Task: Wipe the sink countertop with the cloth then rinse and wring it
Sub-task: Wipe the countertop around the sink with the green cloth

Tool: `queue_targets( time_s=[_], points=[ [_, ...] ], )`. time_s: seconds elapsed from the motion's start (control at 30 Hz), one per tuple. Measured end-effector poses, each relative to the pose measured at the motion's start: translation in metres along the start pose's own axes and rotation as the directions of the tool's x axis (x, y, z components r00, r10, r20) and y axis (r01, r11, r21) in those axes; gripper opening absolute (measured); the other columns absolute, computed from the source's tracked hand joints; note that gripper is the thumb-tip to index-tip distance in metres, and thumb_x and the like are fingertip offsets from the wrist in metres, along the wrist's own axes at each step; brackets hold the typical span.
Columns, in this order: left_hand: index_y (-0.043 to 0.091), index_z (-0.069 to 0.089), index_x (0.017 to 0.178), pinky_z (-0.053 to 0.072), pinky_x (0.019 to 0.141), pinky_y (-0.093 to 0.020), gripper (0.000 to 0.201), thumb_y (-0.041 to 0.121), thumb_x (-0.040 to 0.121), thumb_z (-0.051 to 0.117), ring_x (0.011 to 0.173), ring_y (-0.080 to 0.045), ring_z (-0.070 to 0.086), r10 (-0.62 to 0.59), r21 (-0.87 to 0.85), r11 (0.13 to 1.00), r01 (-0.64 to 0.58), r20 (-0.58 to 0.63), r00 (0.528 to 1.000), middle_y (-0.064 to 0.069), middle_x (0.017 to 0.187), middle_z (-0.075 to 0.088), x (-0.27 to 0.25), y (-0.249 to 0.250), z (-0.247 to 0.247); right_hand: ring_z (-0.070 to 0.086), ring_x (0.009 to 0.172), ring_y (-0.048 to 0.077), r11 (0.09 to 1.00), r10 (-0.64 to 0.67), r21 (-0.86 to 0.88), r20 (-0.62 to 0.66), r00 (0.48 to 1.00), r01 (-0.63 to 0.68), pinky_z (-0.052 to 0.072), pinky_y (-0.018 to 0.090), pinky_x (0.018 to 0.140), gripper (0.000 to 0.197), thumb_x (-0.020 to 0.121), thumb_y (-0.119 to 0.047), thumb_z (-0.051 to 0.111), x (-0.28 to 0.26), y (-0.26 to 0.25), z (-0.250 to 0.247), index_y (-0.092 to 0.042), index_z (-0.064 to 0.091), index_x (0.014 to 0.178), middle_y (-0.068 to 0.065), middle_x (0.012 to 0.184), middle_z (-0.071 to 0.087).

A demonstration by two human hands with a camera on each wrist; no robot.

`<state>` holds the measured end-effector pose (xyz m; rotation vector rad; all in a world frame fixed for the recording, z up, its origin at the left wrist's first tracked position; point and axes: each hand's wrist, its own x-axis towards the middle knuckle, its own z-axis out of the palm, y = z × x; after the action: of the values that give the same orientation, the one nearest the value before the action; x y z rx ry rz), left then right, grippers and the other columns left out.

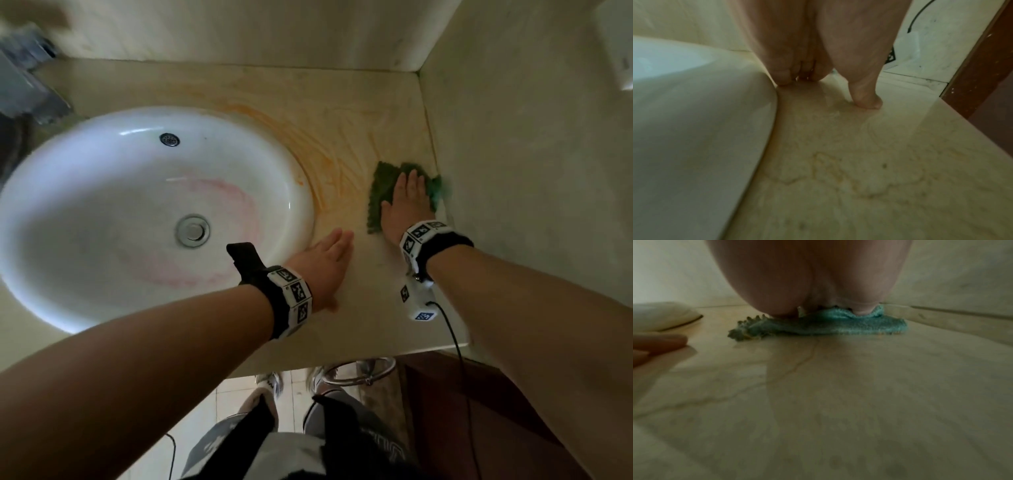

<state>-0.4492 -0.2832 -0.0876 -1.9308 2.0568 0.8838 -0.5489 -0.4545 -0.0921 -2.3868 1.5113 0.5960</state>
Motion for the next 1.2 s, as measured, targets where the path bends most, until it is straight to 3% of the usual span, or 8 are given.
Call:
queue_targets(
  time_s=[0.13, 0.3, 0.4, 0.53, 0.7, 0.77, 0.93, 1.2],
  points=[
    [0.004, -0.005, 0.152, 0.016, 0.118, -0.038, 0.117, 0.041, 0.076, 0.076, 0.148, -0.024, -0.006, -0.013, 0.005, 1.000, 0.013, -0.006, 1.000, -0.006, 0.160, -0.015, -0.001, 0.002, -0.003, -0.007, 0.148, 0.029, 0.973, -0.200, -0.110, 0.020, 0.980, 0.201, 0.003, 0.039, 0.121, 0.067, 0.102, -0.033, 0.028, 0.005, -0.022, -0.002, -0.004, -0.006, 0.152, 0.014, 0.160, -0.011],
    [0.005, -0.003, 0.152, 0.013, 0.118, -0.034, 0.118, 0.042, 0.074, 0.078, 0.149, -0.026, -0.001, 0.002, 0.017, 1.000, -0.003, 0.024, 1.000, -0.011, 0.161, -0.006, -0.004, -0.001, -0.007, -0.008, 0.149, 0.024, 0.879, -0.445, -0.157, 0.069, 0.893, 0.450, 0.006, 0.040, 0.120, 0.066, 0.101, -0.032, 0.030, -0.010, -0.037, 0.006, -0.010, -0.005, 0.153, 0.009, 0.161, -0.011],
    [0.006, 0.009, 0.152, 0.024, 0.117, -0.035, 0.106, 0.033, 0.076, 0.078, 0.147, -0.025, 0.015, 0.067, 0.057, 0.996, -0.070, 0.057, 0.996, -0.010, 0.160, 0.008, -0.009, -0.010, -0.020, -0.008, 0.149, 0.021, 0.820, -0.530, -0.183, 0.114, 0.840, 0.543, 0.007, 0.039, 0.121, 0.064, 0.102, -0.029, 0.031, -0.019, -0.028, 0.012, -0.015, -0.004, 0.153, 0.005, 0.161, -0.011],
    [0.003, 0.020, 0.149, 0.037, 0.110, -0.037, 0.087, 0.025, 0.083, 0.072, 0.139, -0.025, 0.035, 0.051, 0.118, 0.991, -0.061, 0.082, 0.995, -0.008, 0.157, 0.021, -0.017, -0.020, -0.038, -0.010, 0.148, 0.020, 0.838, -0.499, -0.192, 0.112, 0.859, 0.511, 0.007, 0.037, 0.121, 0.066, 0.101, -0.030, 0.033, -0.040, -0.004, 0.023, -0.015, -0.006, 0.153, 0.004, 0.161, -0.014],
    [-0.002, 0.001, 0.151, 0.024, 0.115, -0.035, 0.099, 0.027, 0.086, 0.070, 0.148, -0.025, 0.006, 0.042, 0.168, 0.984, -0.058, 0.100, 0.994, -0.012, 0.161, -0.007, -0.023, -0.010, -0.021, -0.013, 0.148, 0.022, 0.916, -0.358, -0.154, 0.098, 0.929, 0.370, 0.006, 0.039, 0.122, 0.067, 0.101, -0.033, 0.029, -0.057, 0.014, 0.028, -0.013, -0.009, 0.153, 0.006, 0.160, -0.016],
    [-0.002, 0.006, 0.151, 0.026, 0.116, -0.037, 0.096, 0.027, 0.085, 0.070, 0.148, -0.027, 0.007, 0.048, 0.151, 0.986, -0.063, 0.098, 0.994, -0.014, 0.161, -0.002, -0.024, -0.009, -0.016, -0.012, 0.148, 0.022, 0.906, -0.393, -0.132, 0.094, 0.915, 0.402, 0.007, 0.040, 0.122, 0.066, 0.102, -0.032, 0.029, -0.055, 0.004, 0.027, -0.014, -0.008, 0.153, 0.005, 0.161, -0.014],
    [0.003, 0.034, 0.143, 0.045, 0.101, -0.044, 0.077, 0.028, 0.082, 0.073, 0.131, -0.028, 0.041, 0.069, 0.129, 0.988, -0.082, 0.104, 0.992, -0.010, 0.148, 0.031, -0.028, -0.011, -0.011, -0.011, 0.148, 0.020, 0.789, -0.553, -0.199, 0.179, 0.814, 0.581, 0.004, 0.037, 0.121, 0.064, 0.102, -0.029, 0.030, -0.053, -0.015, 0.018, -0.017, -0.006, 0.153, 0.003, 0.161, -0.013],
    [0.005, 0.032, 0.147, 0.043, 0.104, -0.042, 0.077, 0.026, 0.083, 0.071, 0.135, -0.025, 0.039, 0.102, 0.104, 0.988, -0.111, 0.092, 0.991, -0.008, 0.154, 0.023, -0.025, -0.015, -0.007, -0.008, 0.148, 0.018, 0.858, -0.488, -0.138, 0.078, 0.869, 0.494, 0.004, 0.036, 0.120, 0.070, 0.094, -0.014, 0.033, -0.030, -0.070, 0.013, -0.014, -0.004, 0.154, 0.001, 0.161, -0.011]
  ],
)
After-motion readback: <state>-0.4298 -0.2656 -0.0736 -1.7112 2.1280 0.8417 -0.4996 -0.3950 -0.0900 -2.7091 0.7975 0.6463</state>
